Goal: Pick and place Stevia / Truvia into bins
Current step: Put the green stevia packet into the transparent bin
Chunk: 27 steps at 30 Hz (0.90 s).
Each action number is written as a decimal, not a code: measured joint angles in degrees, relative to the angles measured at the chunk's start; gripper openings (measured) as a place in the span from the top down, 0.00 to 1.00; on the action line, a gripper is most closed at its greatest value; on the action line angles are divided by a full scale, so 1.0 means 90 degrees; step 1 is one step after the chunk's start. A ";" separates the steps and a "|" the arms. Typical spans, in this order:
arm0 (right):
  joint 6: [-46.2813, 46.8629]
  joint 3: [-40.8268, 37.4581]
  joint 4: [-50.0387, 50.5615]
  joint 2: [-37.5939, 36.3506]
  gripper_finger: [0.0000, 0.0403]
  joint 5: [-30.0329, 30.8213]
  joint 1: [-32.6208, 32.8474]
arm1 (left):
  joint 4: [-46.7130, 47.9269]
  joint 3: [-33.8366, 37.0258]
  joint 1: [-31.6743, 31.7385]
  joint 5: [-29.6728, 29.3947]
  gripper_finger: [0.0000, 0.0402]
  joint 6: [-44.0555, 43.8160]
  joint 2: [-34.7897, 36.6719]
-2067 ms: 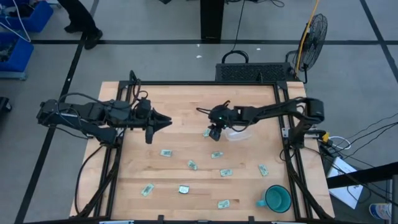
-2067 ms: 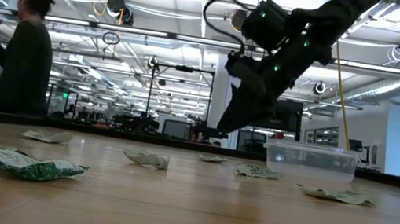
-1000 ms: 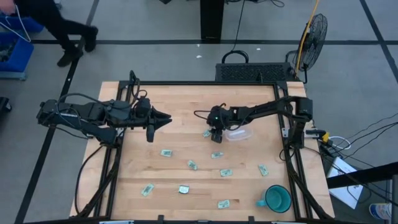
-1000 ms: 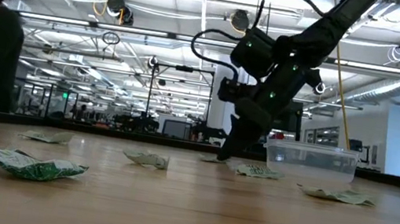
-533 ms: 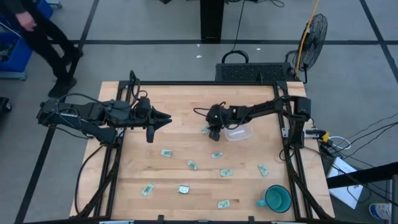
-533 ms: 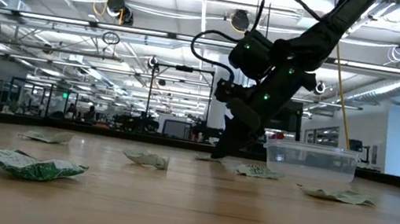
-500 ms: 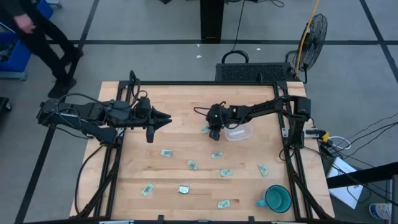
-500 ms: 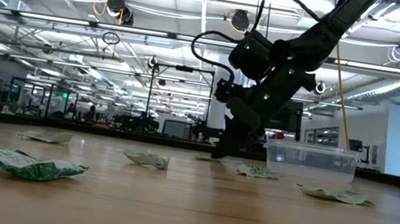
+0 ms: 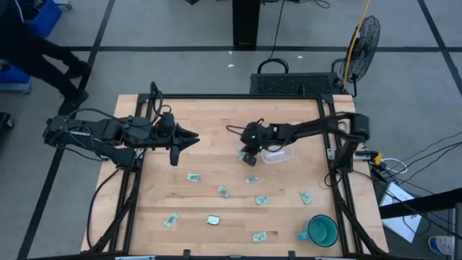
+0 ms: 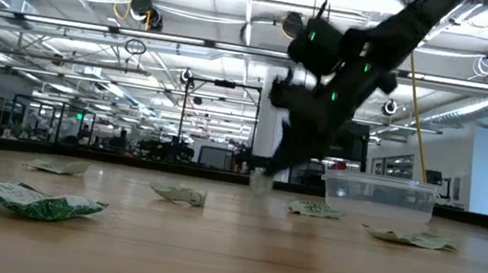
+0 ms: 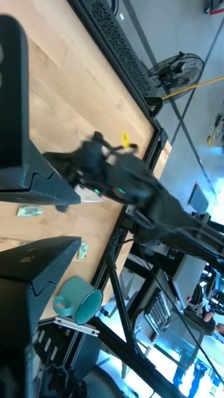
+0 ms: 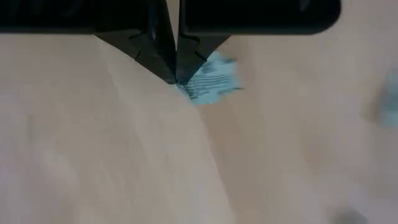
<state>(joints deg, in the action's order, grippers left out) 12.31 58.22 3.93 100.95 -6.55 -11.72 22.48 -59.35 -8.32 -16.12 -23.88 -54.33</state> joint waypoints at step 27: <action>0.1601 -0.0807 0.5107 -0.2973 1.00 0.1875 0.0052 | -0.0002 0.0000 0.0000 -0.0002 0.76 -0.0066 -0.0002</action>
<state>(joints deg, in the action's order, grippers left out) 26.71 50.96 49.89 74.19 10.33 -11.25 22.46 -59.35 -8.32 -16.13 -24.47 -54.35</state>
